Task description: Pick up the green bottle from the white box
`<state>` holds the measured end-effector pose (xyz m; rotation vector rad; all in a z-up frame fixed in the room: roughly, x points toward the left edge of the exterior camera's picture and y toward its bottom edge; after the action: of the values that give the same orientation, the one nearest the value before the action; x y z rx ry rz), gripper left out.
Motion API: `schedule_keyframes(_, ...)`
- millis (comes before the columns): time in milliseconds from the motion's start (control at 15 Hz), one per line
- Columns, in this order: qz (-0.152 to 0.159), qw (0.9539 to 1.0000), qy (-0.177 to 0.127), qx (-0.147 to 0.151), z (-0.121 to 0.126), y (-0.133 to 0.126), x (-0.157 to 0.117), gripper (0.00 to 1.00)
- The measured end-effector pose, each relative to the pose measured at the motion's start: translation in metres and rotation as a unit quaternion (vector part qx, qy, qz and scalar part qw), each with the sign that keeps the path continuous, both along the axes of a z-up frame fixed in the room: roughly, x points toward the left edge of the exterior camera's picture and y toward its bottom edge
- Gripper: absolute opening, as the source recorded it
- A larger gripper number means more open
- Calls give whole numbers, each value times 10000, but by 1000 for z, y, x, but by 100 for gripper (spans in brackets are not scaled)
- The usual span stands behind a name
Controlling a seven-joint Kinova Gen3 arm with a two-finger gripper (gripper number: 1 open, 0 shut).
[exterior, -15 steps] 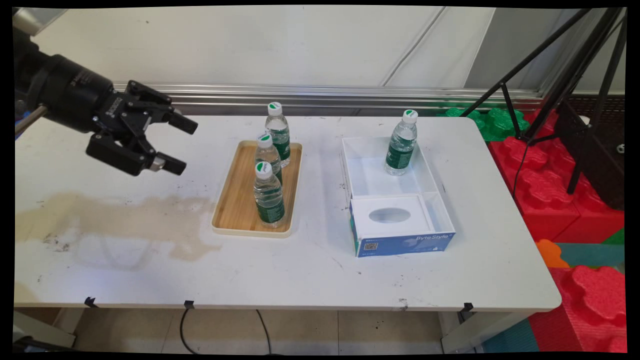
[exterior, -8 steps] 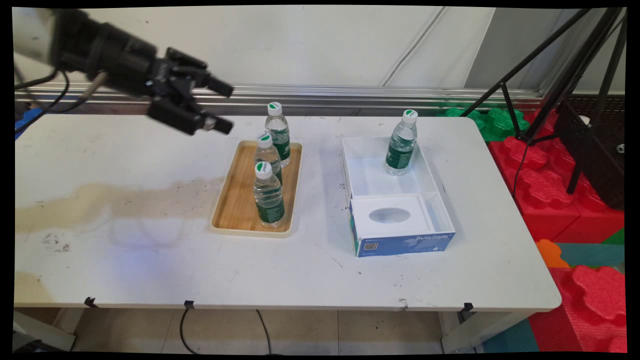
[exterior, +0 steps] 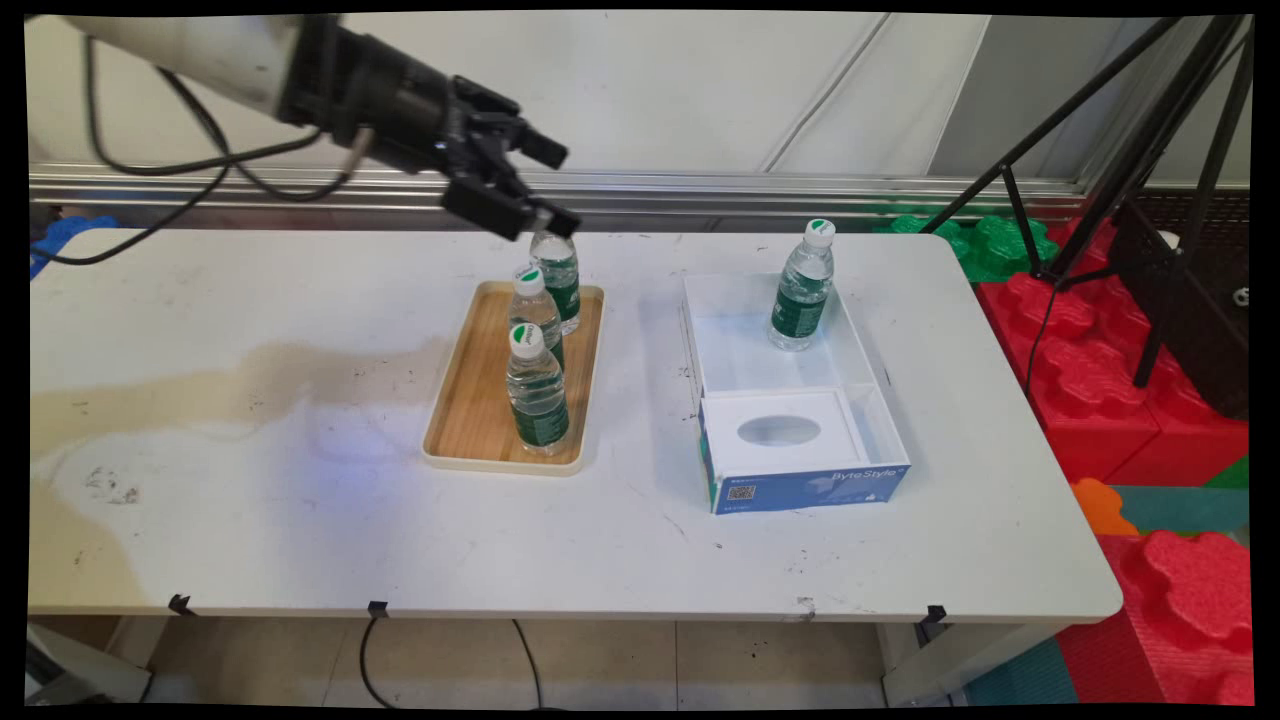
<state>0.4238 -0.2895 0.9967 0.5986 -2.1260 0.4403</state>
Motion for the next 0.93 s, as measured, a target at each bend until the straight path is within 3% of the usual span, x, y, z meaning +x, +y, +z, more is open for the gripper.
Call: schedule_keyframes(933,-39,9997,-232,-83,-53,-97,-88,100)
